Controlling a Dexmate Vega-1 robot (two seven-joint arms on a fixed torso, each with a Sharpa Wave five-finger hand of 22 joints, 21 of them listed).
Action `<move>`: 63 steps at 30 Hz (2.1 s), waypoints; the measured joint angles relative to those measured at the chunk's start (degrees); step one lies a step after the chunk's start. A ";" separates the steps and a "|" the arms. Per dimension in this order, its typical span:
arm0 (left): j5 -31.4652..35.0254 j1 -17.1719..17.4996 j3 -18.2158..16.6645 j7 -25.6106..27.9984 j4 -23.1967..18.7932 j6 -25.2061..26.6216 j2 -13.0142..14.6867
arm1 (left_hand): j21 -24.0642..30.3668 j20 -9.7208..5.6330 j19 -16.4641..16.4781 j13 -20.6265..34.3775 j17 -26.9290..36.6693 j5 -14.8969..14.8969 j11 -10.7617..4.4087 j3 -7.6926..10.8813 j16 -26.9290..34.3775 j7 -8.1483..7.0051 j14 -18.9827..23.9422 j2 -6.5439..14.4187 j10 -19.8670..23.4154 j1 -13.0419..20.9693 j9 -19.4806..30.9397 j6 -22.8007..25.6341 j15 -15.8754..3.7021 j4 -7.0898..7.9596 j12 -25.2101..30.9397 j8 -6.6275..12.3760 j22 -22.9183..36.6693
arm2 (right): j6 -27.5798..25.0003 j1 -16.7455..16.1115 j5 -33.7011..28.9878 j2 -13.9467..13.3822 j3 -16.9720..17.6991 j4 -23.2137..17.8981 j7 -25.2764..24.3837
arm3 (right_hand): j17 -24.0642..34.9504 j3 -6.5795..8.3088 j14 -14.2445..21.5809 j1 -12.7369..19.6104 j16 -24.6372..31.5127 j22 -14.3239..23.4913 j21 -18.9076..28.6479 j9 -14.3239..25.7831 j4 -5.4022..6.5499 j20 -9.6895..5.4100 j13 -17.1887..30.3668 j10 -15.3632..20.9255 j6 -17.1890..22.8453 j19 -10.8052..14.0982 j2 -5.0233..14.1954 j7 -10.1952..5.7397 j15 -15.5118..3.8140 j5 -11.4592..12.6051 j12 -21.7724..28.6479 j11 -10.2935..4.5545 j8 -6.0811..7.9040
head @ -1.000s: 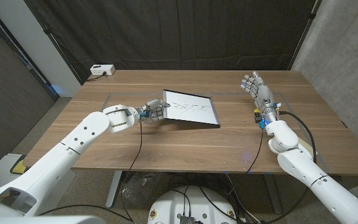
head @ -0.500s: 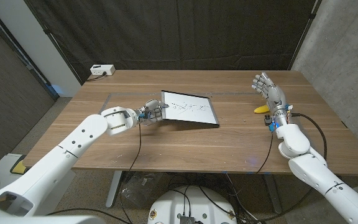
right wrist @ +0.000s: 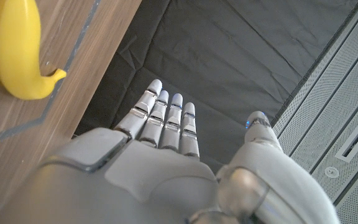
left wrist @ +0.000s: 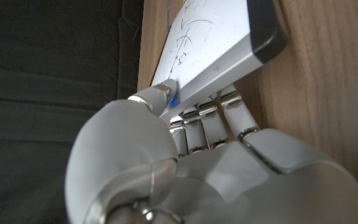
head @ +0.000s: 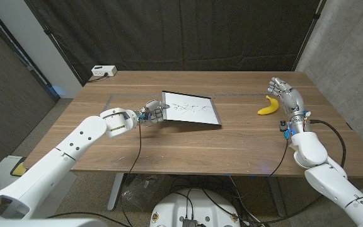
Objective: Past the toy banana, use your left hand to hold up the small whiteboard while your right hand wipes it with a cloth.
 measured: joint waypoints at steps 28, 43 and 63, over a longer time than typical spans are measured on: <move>-1.31 -0.47 0.35 1.34 -0.54 0.39 0.86 | -0.12 -0.08 1.32 0.01 -0.07 -0.07 -0.46 1.01 -0.88 -0.04 1.20 -0.60 0.89 -0.60 -0.01 0.78 -0.58 0.10 -0.44 -0.43 0.03 | 1.54 -11.84 -7.02 -0.21 12.09 -3.89 -0.28 | -0.28 1.40 1.70 5.97 0.00 0.00 -0.60 -0.01 -0.26 -0.17 0.01 2.43 1.66 2.22 -0.21 -1.18 -1.70 0.00 0.00 -0.62 0.00; -3.23 -2.22 1.21 2.25 0.63 1.65 0.00 | -0.22 -0.60 1.83 0.01 -0.12 -0.07 -0.69 1.57 -0.88 -0.35 1.80 -0.98 1.32 -0.98 -0.01 1.08 -0.98 0.17 -0.49 -0.78 0.00 | 3.69 -16.94 -15.16 2.29 17.48 -3.43 -1.27 | -0.27 1.71 2.48 8.09 0.01 0.00 -0.60 -0.01 0.05 -0.10 -0.26 2.67 2.27 3.36 -0.77 -1.79 -2.47 0.00 0.00 -1.84 -0.23; -4.40 -3.89 2.28 6.01 -0.38 3.32 0.34 | -0.28 -0.79 2.66 -0.02 -0.14 0.18 -0.37 2.05 -0.99 -0.27 2.76 -1.28 2.00 -1.28 -0.01 1.37 -0.92 0.17 -0.93 -1.22 0.05 | 5.54 -21.50 -28.83 5.92 23.81 -3.53 -4.46 | -0.26 1.90 2.73 11.01 -0.43 0.00 -0.94 -0.02 -0.15 -0.10 -0.09 2.98 3.64 4.78 -1.74 -3.16 -2.72 0.00 0.00 -2.76 -0.46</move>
